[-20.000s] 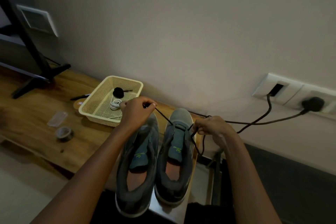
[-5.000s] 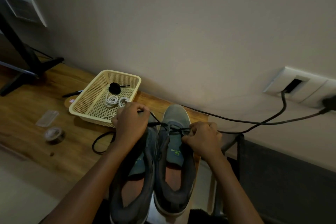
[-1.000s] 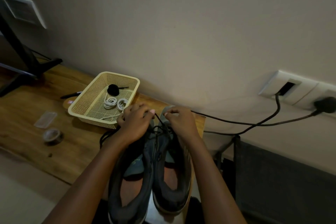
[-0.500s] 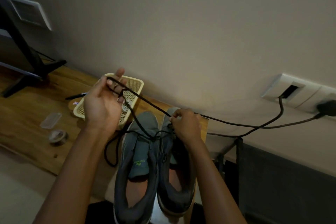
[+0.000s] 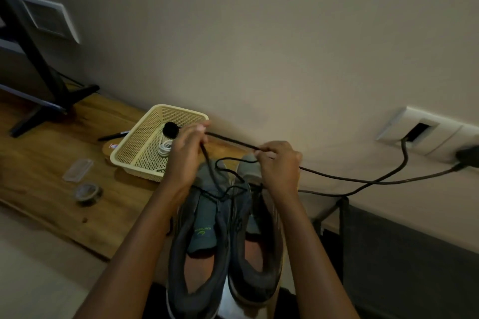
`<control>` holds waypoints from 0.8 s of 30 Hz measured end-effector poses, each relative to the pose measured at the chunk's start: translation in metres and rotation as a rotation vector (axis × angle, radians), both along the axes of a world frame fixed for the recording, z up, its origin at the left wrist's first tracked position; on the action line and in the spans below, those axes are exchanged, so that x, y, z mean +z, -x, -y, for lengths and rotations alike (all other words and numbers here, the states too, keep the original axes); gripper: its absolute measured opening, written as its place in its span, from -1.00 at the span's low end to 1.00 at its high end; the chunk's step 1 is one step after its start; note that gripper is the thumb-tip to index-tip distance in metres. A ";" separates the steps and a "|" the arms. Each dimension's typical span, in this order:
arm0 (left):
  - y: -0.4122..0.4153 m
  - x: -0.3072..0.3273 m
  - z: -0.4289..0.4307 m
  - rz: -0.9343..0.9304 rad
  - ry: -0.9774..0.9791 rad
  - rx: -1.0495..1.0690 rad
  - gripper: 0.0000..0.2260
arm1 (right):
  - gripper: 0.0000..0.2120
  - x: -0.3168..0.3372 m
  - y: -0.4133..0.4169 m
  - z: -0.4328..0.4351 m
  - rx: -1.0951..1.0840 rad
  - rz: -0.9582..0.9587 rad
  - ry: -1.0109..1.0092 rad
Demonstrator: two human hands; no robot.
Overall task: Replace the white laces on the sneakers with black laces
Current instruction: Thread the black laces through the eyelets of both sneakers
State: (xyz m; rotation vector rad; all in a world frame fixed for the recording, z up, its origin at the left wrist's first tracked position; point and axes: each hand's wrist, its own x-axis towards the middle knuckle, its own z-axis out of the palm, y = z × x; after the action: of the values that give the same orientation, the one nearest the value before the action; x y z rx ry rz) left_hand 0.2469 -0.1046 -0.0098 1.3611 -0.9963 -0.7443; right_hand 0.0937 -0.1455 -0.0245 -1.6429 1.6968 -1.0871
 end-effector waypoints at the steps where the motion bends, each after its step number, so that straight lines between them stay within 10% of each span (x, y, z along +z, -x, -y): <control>1: -0.005 0.005 0.000 -0.128 0.032 0.109 -0.74 | -0.93 -0.003 0.008 0.003 -0.098 0.041 -0.015; 5: -0.033 0.009 0.000 -0.709 0.113 0.323 -0.71 | -0.93 -0.014 0.025 0.013 -0.298 0.095 -0.049; 14: -0.048 0.018 -0.009 -1.284 0.218 0.439 -0.69 | -0.79 -0.006 0.021 0.006 -0.326 0.202 -0.113; 18: -0.045 0.032 -0.012 -1.144 0.329 0.404 -0.71 | -0.81 -0.007 0.024 0.005 -0.093 0.188 -0.173; 24: -0.031 0.058 -0.021 -0.330 0.421 0.452 -0.88 | -0.96 -0.005 0.043 -0.001 0.094 -0.017 -0.360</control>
State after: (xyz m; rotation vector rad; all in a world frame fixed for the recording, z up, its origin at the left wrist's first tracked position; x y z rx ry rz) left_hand 0.2778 -0.0840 0.0484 0.9996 -0.5152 -0.3708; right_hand 0.0503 -0.1444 -0.0293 -1.4853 1.6907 -0.6767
